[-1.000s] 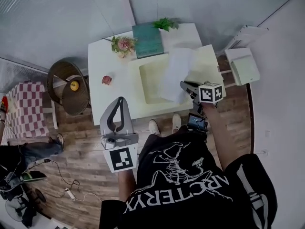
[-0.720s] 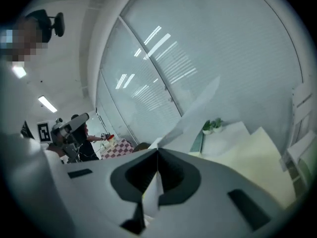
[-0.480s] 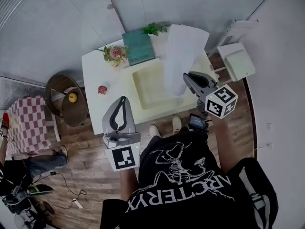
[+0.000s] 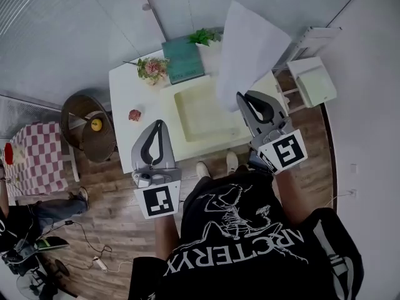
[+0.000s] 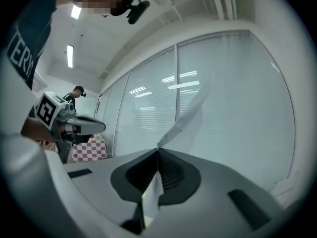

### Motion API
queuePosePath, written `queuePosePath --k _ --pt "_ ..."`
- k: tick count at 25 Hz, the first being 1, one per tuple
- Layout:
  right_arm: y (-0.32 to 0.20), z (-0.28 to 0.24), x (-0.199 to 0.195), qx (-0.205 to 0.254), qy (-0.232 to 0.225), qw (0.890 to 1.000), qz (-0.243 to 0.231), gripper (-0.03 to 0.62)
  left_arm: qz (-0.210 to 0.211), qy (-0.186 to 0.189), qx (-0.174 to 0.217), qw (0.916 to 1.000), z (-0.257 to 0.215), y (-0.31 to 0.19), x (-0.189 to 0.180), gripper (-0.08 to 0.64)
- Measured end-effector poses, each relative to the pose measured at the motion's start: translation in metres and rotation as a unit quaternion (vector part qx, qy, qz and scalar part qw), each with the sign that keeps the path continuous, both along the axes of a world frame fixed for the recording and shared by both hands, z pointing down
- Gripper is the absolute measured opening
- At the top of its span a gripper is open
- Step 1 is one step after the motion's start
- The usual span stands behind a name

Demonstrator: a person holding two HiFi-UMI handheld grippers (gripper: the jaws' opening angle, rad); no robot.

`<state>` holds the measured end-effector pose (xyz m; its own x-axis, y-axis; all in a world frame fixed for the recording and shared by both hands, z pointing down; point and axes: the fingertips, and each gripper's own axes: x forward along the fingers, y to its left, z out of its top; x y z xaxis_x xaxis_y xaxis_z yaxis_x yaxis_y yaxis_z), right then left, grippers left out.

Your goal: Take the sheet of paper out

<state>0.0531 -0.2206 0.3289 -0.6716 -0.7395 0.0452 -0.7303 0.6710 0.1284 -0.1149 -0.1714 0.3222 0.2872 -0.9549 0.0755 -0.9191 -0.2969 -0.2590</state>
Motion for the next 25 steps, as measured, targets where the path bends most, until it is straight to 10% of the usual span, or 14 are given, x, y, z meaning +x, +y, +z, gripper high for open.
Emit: queuePosePath --k 5,25 --pt "0.008 -0.025 -0.003 0.085 0.017 0.996 0.024 0.012 -0.012 -0.010 0.009 0.9998 -0.010 -0.007 -0.004 0.011" --pt "0.015 -0.022 -0.004 0.073 0.038 0.996 0.021 0.012 -0.012 -0.011 0.014 0.9998 -0.013 -0.003 -0.003 0.011"
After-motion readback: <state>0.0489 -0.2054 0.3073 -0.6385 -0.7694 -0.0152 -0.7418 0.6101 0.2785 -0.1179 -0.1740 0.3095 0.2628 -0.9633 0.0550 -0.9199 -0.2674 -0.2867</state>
